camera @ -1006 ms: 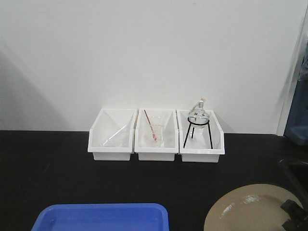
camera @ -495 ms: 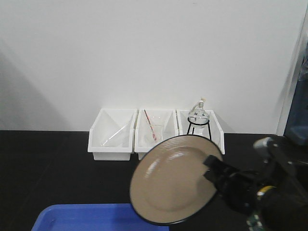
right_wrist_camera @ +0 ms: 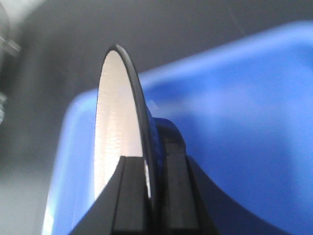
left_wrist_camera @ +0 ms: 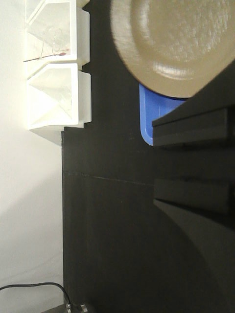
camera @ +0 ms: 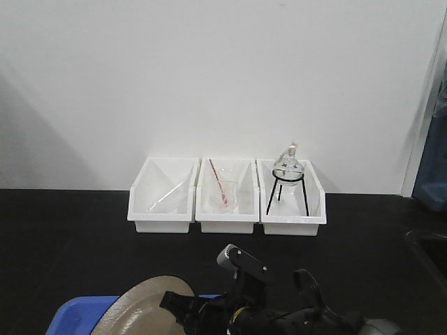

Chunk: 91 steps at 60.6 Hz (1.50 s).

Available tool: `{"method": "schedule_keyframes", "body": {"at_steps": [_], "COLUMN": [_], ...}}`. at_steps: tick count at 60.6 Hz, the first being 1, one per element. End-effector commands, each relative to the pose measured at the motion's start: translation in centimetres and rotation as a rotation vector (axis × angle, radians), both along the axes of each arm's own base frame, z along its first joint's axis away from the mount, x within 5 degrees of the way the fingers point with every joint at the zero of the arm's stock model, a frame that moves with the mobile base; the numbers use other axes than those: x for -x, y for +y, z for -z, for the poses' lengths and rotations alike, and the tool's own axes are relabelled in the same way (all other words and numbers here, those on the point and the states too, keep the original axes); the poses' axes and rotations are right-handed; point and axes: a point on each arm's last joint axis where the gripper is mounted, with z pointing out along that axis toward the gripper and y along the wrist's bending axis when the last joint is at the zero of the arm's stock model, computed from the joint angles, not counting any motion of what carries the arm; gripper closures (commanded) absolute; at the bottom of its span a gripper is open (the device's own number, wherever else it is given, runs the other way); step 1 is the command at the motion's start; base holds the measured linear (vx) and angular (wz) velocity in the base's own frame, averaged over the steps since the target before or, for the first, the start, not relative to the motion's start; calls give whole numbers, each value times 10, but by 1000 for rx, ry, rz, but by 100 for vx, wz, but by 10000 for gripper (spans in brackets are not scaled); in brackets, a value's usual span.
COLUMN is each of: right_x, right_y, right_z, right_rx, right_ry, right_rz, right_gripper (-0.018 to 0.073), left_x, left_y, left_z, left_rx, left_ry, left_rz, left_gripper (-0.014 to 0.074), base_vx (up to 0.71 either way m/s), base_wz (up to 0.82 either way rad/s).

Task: Place disk in tray to left cabinet
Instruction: 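Lift the plate and carry it over the blue tray, then lower the plate into the blue tray and release it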

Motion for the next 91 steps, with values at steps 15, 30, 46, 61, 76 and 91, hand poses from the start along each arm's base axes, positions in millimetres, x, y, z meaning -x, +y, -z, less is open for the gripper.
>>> {"method": "schedule_keyframes", "body": {"at_steps": [15,30,46,61,76,91], "right_x": [-6,-1,3,10,16,6], "right_y": [6,2,0,-9,-27,-93], "right_z": [-7,8,13,-7,-55,-88], "right_rx": [49,222,324,429,457,407], "right_ry": [-62,-38,-35,-86,-206,-60], "right_rz": [-65,-190,-286,-369,-343,-54], "right_gripper": [554,454,166,82,82,94], "left_x": [-3,-3,-3,-3,-3,-1], "left_y": [1,1,1,1,1,-1], "left_z": [-16,-16,-16,-16,-16,-11], "left_rx": [6,6,6,6,6,10], "left_ry": [-98,-98,-98,-98,-98,-33], "left_rz": [-7,-7,-7,-7,-7,4], "left_gripper": [290,290,290,290,290,290], "base_vx": [0,0,0,0,0,0], "base_wz": [0,0,0,0,0,0]}}
